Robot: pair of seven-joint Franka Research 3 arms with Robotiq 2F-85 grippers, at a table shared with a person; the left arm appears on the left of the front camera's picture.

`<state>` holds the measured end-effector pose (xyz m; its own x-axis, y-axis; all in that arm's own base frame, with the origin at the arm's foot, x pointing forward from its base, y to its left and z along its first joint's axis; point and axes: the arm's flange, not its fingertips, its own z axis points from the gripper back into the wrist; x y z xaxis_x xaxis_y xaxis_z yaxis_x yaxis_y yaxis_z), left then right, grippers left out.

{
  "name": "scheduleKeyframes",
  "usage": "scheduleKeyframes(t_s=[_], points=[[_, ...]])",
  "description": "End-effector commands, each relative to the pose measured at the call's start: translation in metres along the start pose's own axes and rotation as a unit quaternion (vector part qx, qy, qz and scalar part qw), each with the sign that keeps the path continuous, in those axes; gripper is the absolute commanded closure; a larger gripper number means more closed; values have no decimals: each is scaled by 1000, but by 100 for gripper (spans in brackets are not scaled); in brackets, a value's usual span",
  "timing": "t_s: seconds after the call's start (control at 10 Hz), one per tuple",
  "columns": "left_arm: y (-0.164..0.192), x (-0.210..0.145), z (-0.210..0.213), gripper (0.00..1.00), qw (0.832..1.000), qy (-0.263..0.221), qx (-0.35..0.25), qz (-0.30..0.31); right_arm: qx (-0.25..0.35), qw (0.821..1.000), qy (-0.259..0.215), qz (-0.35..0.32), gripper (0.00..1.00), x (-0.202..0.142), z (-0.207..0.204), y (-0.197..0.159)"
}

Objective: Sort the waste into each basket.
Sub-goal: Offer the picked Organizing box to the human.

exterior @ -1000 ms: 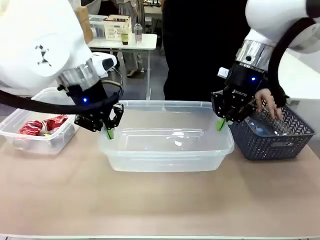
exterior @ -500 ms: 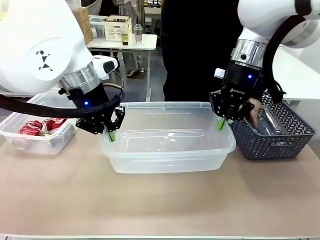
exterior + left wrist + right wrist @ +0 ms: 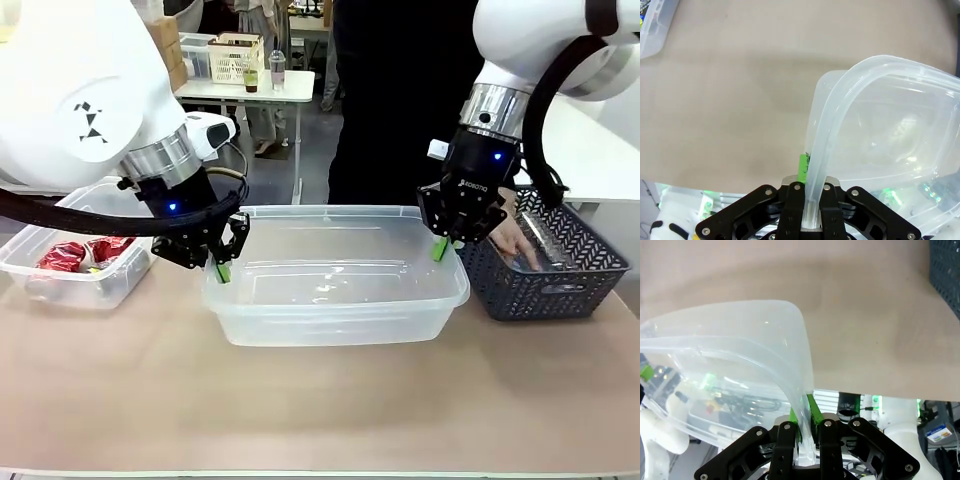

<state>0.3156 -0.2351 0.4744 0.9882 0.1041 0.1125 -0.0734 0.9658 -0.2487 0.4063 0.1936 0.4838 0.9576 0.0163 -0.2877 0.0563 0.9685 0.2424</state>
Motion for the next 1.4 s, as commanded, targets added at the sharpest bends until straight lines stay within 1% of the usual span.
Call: scheduleKeyframes(t_s=[0.0,1.3], points=[[8,2,2,100,1000,-6,0,7,12,1000,-3,-3,100,0,3,2],[8,2,2,100,1000,-6,0,7,12,1000,-3,-3,100,0,3,2]])
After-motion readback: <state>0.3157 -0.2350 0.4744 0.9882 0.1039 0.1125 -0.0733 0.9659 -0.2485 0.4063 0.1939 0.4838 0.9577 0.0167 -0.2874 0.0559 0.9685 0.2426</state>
